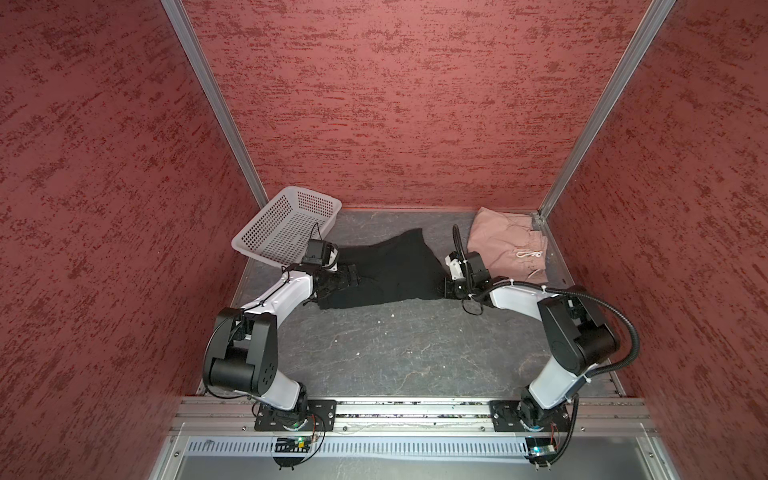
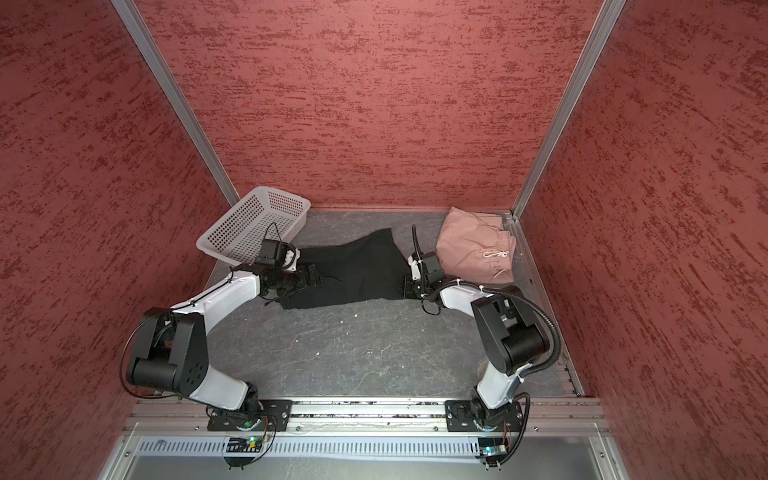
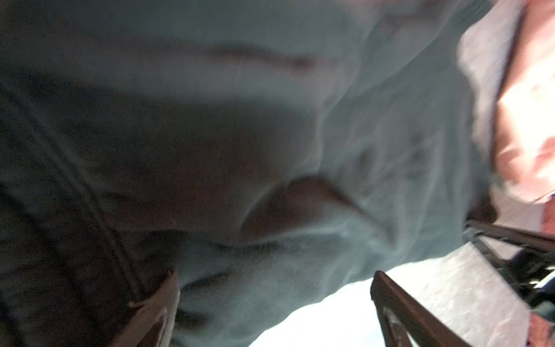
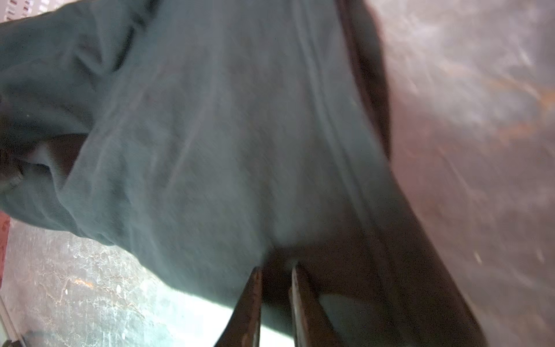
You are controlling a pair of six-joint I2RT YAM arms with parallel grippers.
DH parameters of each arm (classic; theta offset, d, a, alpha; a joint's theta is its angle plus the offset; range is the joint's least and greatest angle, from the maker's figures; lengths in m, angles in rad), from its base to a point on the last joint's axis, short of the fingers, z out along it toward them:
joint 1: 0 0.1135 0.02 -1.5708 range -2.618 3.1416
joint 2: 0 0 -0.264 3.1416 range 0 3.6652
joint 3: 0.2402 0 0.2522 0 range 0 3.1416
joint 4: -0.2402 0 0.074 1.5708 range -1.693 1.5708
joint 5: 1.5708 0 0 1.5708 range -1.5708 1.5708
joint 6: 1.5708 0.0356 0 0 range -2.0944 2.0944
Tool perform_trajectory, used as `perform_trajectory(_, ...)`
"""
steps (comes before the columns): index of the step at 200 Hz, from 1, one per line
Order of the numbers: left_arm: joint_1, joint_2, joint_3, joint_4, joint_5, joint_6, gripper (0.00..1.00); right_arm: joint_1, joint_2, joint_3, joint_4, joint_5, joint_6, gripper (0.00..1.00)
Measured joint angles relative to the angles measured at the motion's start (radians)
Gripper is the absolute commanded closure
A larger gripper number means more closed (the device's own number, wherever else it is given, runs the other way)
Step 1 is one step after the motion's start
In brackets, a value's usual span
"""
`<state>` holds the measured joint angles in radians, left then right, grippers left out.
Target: Fold and stack the shorts
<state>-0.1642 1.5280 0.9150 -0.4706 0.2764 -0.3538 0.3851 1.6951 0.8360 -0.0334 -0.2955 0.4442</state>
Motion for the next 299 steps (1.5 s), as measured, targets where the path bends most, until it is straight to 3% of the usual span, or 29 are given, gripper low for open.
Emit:
perform_trajectory(42,-0.010,-0.055,-0.127,-0.003,0.011,-0.023,0.01,-0.003,-0.097,-0.101,-0.047,0.057,0.066,0.60)
perform_trajectory(70,-0.009,-0.123,-0.137,-0.047,0.014,-0.027,0.01,-0.003,-0.243,-0.094,-0.115,0.085,0.076,0.30)
perform_trajectory(79,-0.009,-0.137,-0.128,-0.063,0.014,-0.027,0.00,-0.005,-0.287,-0.090,-0.122,0.095,0.069,0.25)
perform_trajectory(98,-0.009,-0.159,-0.097,-0.092,0.017,-0.026,0.01,-0.011,-0.326,-0.080,-0.118,0.095,0.064,0.20)
perform_trajectory(126,-0.009,-0.194,-0.039,-0.115,0.034,-0.023,0.01,-0.029,-0.257,-0.058,-0.109,0.078,0.072,0.15)
perform_trajectory(196,-0.005,-0.319,-0.016,-0.181,0.033,-0.019,0.01,-0.039,-0.222,-0.209,0.043,0.008,0.253,0.16)
perform_trajectory(241,0.010,-0.341,-0.016,-0.221,0.024,-0.009,0.00,-0.040,-0.101,-0.199,0.204,-0.004,0.323,0.29)
perform_trajectory(258,0.018,-0.349,-0.016,-0.232,0.018,-0.008,0.00,-0.040,-0.056,-0.179,0.254,-0.008,0.339,0.40)
perform_trajectory(269,0.023,-0.356,-0.016,-0.238,0.011,-0.007,0.01,-0.040,-0.029,-0.171,0.278,-0.008,0.341,0.53)
perform_trajectory(299,0.032,-0.371,-0.016,-0.254,0.003,-0.005,0.01,-0.040,-0.005,-0.174,0.289,0.002,0.360,0.99)
